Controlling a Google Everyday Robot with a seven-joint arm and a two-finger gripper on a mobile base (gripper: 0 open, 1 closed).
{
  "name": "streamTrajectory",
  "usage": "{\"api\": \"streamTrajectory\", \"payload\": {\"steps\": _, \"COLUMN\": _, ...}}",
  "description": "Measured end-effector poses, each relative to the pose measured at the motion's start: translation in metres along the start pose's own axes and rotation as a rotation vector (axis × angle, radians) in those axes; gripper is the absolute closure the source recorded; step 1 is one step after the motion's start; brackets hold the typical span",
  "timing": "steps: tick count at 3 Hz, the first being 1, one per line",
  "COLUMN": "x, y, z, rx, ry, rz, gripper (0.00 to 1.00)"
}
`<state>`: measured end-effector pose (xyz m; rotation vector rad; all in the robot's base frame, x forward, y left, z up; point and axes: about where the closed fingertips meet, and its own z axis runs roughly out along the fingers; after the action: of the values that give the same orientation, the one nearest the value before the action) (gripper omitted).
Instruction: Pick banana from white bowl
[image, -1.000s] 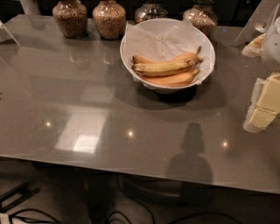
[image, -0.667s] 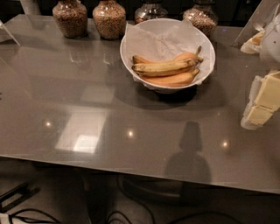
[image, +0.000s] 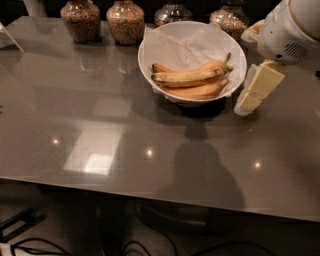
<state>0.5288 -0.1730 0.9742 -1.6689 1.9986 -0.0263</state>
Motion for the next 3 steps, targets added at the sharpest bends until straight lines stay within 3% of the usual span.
{"api": "streamTrajectory", "payload": {"steps": 1, "x": -0.027, "y": -0.035, "z": 0.027, "rx": 0.011, "ry": -0.085, "rz": -0.013, "gripper": 0.00}}
{"api": "streamTrajectory", "payload": {"steps": 2, "x": -0.056, "y": -0.069, "z": 0.048, "rx": 0.001, "ry": -0.213, "rz": 0.011, "gripper": 0.00}}
{"api": "streamTrajectory", "payload": {"steps": 3, "x": -0.058, "y": -0.072, "z": 0.048, "rx": 0.004, "ry": -0.225, "rz": 0.013, "gripper": 0.00}}
